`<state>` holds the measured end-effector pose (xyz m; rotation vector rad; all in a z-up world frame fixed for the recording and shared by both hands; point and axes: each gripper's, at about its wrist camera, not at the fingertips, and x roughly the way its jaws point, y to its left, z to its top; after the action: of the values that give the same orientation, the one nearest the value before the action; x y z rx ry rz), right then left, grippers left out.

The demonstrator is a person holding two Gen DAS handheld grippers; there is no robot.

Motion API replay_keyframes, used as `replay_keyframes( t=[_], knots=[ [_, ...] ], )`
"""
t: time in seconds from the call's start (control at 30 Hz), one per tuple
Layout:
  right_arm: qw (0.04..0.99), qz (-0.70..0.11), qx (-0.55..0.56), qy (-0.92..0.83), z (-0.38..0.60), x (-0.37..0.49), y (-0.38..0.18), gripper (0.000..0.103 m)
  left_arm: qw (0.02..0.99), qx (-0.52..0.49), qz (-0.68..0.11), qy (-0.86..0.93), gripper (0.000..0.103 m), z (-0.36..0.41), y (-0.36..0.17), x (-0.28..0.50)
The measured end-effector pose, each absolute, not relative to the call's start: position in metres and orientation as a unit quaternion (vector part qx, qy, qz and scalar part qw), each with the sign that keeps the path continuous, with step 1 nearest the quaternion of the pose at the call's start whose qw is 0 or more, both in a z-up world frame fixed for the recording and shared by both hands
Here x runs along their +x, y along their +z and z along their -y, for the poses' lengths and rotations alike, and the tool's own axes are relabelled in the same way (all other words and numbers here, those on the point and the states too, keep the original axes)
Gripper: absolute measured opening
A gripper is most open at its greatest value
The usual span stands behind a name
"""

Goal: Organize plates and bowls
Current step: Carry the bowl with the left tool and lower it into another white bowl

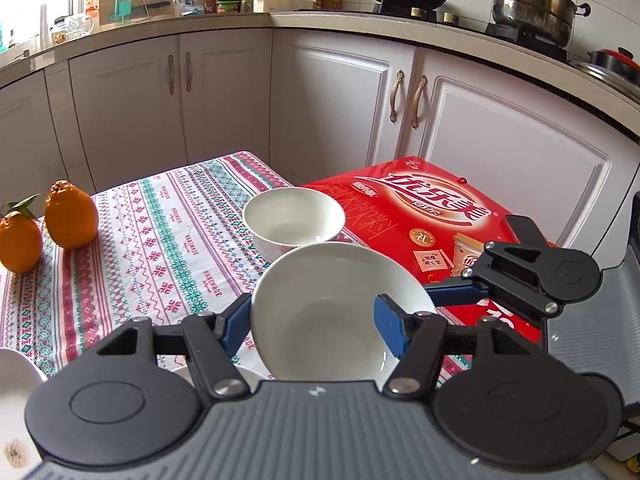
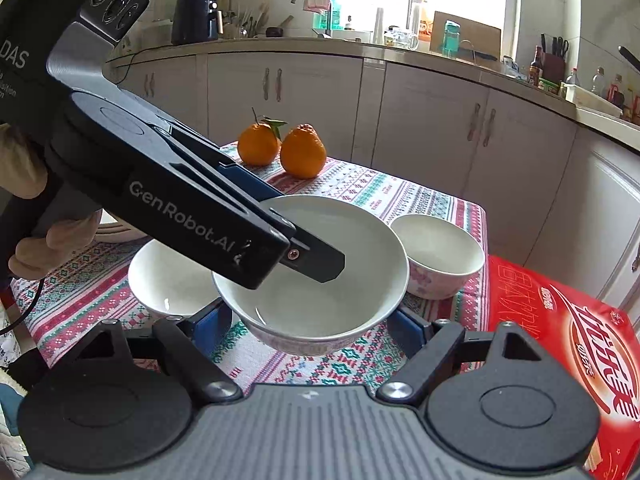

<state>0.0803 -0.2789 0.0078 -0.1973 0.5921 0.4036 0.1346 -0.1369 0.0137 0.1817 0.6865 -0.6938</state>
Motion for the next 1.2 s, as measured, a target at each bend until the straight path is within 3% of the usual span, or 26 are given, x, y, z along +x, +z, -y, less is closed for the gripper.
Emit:
replay_keyframes(
  t=[0.53, 1.2],
  knots=[
    [0.915, -0.283, -0.114, 0.265, 0.219, 0.084, 0.014, 0.088, 0.903, 0.059, -0.327, -0.272, 0.064, 0.066, 0.016, 0.121],
    [0.899, -0.317, -0.106, 0.282, 0.204, 0.099, -0.006, 0.088, 0.893, 0.037, -0.365, -0.262, 0.064, 0.051, -0.016, 0.136]
  ],
)
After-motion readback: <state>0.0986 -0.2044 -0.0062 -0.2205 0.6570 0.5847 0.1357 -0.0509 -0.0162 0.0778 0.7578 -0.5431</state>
